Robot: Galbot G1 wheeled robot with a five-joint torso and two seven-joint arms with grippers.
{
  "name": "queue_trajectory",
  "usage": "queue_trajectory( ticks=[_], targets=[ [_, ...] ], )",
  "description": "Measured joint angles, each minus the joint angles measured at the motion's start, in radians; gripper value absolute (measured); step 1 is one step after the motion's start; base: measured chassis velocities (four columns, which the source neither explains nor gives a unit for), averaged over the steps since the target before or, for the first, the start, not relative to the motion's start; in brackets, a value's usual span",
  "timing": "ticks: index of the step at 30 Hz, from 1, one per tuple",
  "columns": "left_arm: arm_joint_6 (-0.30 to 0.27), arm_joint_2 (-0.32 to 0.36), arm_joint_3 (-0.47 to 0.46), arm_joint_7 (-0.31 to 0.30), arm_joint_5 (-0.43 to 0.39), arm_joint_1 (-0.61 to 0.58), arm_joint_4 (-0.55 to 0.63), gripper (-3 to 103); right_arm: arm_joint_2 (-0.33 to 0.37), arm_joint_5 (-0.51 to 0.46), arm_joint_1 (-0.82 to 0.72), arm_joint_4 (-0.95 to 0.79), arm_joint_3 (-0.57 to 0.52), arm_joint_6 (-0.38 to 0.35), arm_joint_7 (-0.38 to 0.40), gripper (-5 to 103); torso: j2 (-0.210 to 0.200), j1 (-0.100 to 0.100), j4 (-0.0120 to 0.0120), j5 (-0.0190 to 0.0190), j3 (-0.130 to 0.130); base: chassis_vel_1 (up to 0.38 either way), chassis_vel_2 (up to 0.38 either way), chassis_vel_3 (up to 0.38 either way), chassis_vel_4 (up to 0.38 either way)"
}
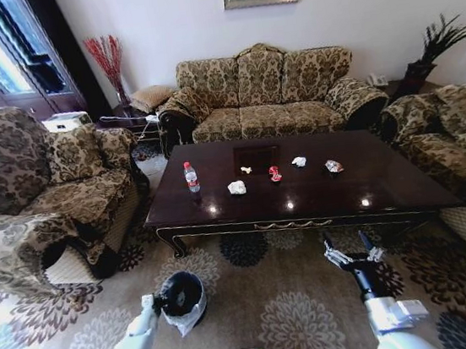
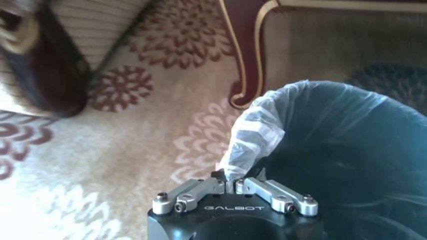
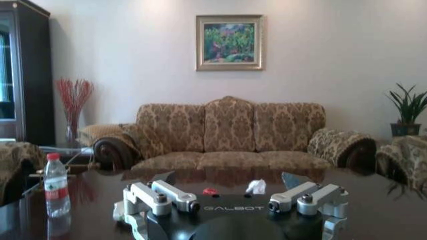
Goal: Move to the front of the table and place the trash on the table into the trash bin.
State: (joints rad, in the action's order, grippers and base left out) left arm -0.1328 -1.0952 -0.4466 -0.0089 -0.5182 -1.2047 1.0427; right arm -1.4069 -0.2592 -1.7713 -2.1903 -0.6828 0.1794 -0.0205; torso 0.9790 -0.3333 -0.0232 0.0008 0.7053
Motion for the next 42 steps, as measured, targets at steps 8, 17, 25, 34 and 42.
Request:
queue_trajectory(
  ticks=[8,17,25,34,42],
  targets=[
    [-0.100,0.065,-0.074,-0.101,-0.102,-0.167,0.383,3,-0.026,-0.002,0.067,-0.007,0.008,-0.005,-0.018,100,0.000,0.000,0.0010,-0.0008,0.000,0.000,0.000,0.000,0.000],
    [-0.144,0.138,-0.242,-0.162,-0.164,-0.426,0.716,3,-0.037,-0.008,0.113,0.015,0.026,-0.017,-0.033,100,0.000,0.000,0.0002,-0.0007,0.000,0.000,0.000,0.000,0.000],
    [-0.153,0.103,-0.575,-0.157,-0.248,-0.723,1.045,3,-0.016,-0.072,0.144,0.050,0.022,-0.023,-0.066,100,0.000,0.000,0.0005,-0.0001,0.000,0.000,0.000,0.000,0.000],
    [-0.133,0.064,-0.750,-0.181,-0.338,-0.824,1.243,3,-0.016,-0.080,0.175,0.123,0.033,-0.006,-0.083,100,0.000,0.000,0.0003,-0.0007,0.000,0.000,0.000,0.000,0.000],
    [-0.194,0.155,-0.741,-0.257,-0.417,-0.630,1.276,3,-0.019,-0.076,0.166,0.137,0.030,0.016,-0.097,100,0.000,0.000,0.0010,-0.0009,0.000,0.000,0.000,0.000,0.000]
  ],
)
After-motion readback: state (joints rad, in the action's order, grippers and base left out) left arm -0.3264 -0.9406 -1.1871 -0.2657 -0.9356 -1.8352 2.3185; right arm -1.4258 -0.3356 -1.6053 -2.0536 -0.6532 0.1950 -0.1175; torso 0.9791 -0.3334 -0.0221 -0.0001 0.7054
